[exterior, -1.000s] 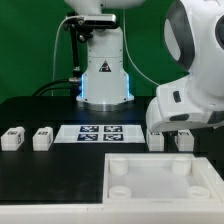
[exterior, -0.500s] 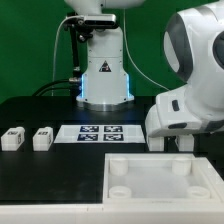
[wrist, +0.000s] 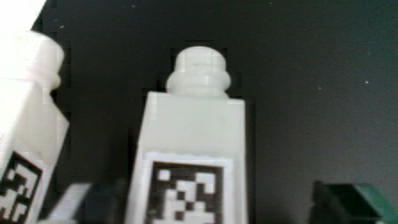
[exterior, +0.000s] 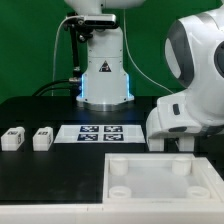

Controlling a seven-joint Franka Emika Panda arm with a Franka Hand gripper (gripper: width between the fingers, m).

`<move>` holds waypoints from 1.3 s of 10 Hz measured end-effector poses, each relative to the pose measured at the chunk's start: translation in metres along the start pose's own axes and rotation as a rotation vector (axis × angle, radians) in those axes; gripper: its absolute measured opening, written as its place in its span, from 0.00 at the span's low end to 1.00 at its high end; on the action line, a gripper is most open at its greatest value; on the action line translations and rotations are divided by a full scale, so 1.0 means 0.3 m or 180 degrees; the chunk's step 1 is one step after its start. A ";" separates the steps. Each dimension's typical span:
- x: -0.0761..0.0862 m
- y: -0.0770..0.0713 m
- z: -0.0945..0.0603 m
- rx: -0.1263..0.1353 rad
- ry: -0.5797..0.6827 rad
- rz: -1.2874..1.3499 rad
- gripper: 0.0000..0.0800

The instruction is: Assemble one leg

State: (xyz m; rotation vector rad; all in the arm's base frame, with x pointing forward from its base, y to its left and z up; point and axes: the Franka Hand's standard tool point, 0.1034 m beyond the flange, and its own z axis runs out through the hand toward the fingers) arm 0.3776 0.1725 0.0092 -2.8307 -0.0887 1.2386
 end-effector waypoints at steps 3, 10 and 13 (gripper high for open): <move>0.000 0.000 0.000 0.0000 0.0000 0.0000 0.36; -0.023 0.028 -0.182 0.0005 0.0247 -0.0188 0.36; -0.045 0.080 -0.422 0.0044 0.0901 -0.0276 0.36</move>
Offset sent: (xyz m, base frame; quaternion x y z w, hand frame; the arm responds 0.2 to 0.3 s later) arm 0.0000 0.0000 0.0000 0.0000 0.0000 0.0000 1.0000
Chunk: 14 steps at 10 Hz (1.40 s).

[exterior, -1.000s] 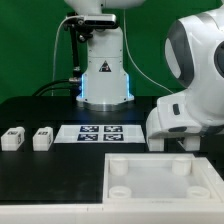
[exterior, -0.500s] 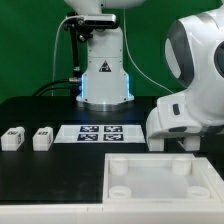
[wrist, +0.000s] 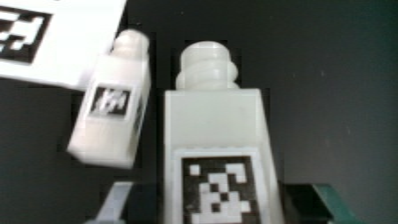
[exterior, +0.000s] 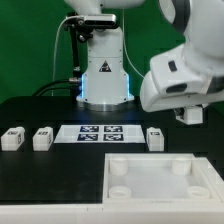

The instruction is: Assemble one leg

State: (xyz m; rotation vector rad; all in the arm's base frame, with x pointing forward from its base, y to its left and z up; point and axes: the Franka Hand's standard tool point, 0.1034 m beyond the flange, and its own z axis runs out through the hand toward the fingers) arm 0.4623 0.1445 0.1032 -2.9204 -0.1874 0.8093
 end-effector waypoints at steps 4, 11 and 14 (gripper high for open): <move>0.023 0.025 -0.075 -0.0081 0.1202 -0.0003 0.36; 0.219 0.115 -0.468 -0.0162 0.3506 -0.0205 0.36; 0.219 0.120 -0.438 -0.0160 0.3470 -0.0199 0.36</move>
Offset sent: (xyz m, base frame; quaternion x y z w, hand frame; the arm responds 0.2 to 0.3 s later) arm 0.0000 0.0000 0.0000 0.0000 0.1790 0.0000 0.9838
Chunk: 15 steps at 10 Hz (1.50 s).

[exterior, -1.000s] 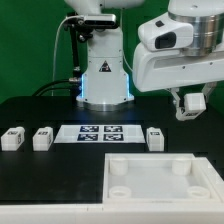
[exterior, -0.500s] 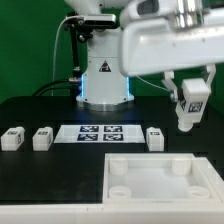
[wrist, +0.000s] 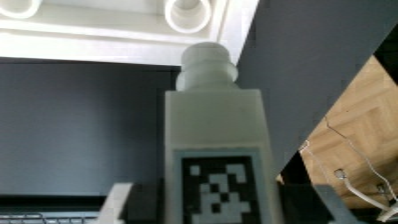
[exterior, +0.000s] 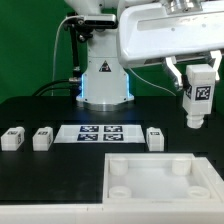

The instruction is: Assemble one leg

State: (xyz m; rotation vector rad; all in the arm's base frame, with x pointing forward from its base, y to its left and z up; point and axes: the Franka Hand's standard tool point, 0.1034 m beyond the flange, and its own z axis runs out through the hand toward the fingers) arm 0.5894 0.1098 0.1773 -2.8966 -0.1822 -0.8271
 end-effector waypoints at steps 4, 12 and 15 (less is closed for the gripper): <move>-0.011 0.017 0.104 0.0007 0.0145 -0.0012 0.36; -0.024 0.032 0.264 0.0032 0.0226 -0.0038 0.36; -0.062 0.034 0.292 0.0035 0.0184 -0.0025 0.36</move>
Offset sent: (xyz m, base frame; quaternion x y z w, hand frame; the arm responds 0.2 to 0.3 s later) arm 0.0546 0.0005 -0.0265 -0.0202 0.0974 -0.0289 0.9946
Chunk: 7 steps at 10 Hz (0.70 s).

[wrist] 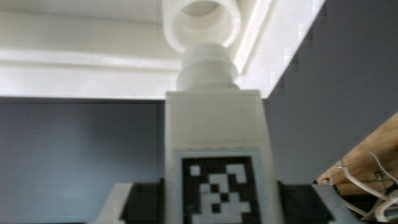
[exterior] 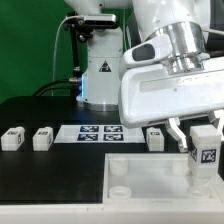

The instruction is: Assemble one leg

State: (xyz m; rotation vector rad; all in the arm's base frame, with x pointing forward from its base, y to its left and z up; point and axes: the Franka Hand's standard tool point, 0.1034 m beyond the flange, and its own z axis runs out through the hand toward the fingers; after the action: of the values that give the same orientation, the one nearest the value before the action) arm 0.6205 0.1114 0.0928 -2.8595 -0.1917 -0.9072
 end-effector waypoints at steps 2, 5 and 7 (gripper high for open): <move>-0.019 0.007 0.013 -0.0004 -0.0031 0.0013 0.36; -0.055 0.004 0.039 0.0005 -0.0072 0.0024 0.37; -0.065 -0.001 0.048 0.0008 -0.0060 0.0022 0.37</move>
Offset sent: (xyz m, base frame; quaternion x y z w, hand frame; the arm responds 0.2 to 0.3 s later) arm -0.0026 -0.0002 -0.0117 -0.0051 0.0138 0.0053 0.9999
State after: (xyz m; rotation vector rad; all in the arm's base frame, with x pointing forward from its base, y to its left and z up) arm 0.6127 0.1127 0.0699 -2.8654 -0.1845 -0.8785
